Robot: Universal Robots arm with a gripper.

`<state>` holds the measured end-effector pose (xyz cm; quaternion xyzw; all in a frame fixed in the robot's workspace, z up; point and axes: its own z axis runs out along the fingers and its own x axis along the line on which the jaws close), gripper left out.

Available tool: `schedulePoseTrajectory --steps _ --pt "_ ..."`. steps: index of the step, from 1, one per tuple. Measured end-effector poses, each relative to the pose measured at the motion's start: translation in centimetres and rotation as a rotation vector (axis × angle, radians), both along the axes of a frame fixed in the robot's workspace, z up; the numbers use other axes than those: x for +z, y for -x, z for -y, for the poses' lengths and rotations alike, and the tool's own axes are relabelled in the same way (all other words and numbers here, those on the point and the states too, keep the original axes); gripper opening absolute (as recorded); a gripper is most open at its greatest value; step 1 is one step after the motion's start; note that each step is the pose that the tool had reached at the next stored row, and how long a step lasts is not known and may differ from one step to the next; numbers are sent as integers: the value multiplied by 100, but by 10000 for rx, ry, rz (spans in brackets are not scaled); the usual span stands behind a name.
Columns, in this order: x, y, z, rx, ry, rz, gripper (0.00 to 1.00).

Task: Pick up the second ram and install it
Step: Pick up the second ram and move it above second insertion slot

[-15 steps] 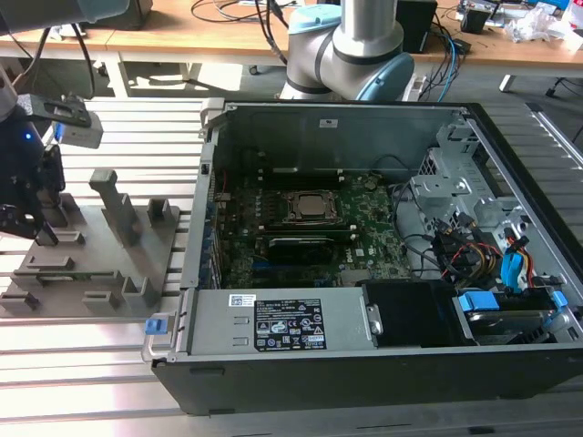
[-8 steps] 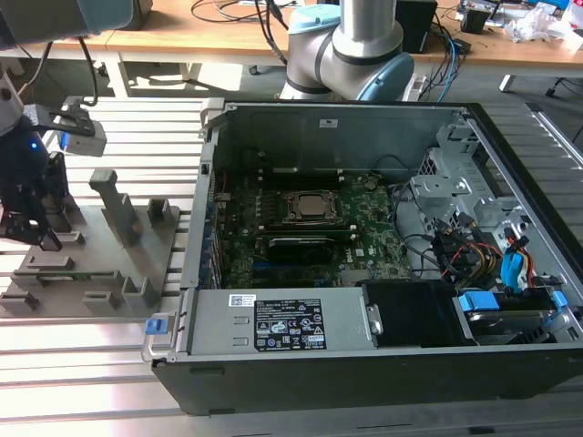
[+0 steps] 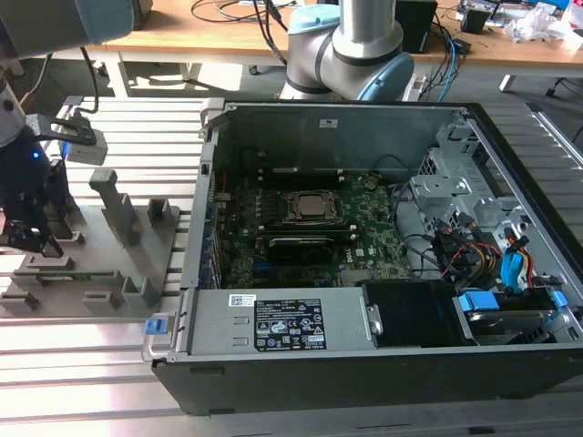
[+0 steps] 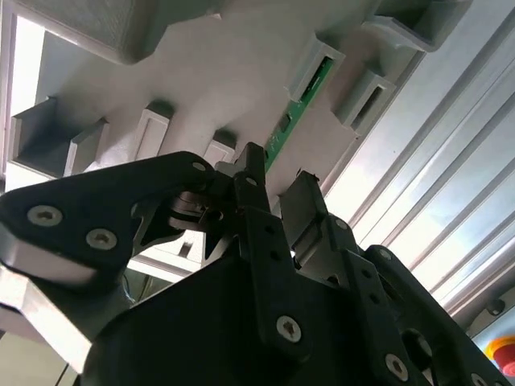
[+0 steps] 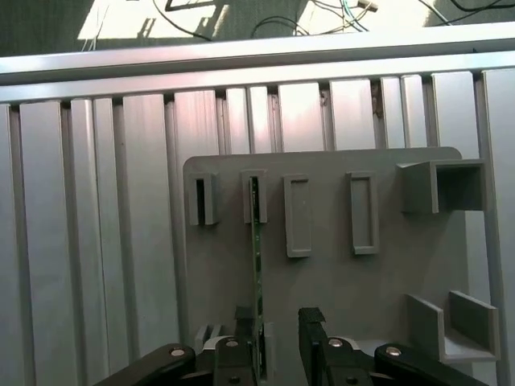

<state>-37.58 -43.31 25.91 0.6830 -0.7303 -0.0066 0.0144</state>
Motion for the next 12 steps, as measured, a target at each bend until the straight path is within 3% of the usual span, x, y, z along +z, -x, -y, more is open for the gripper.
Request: schedulePoseTrajectory --steps 4,12 --pt "-37 34 0 334 -3 3 36" --pt "-130 42 0 335 -2 2 36"
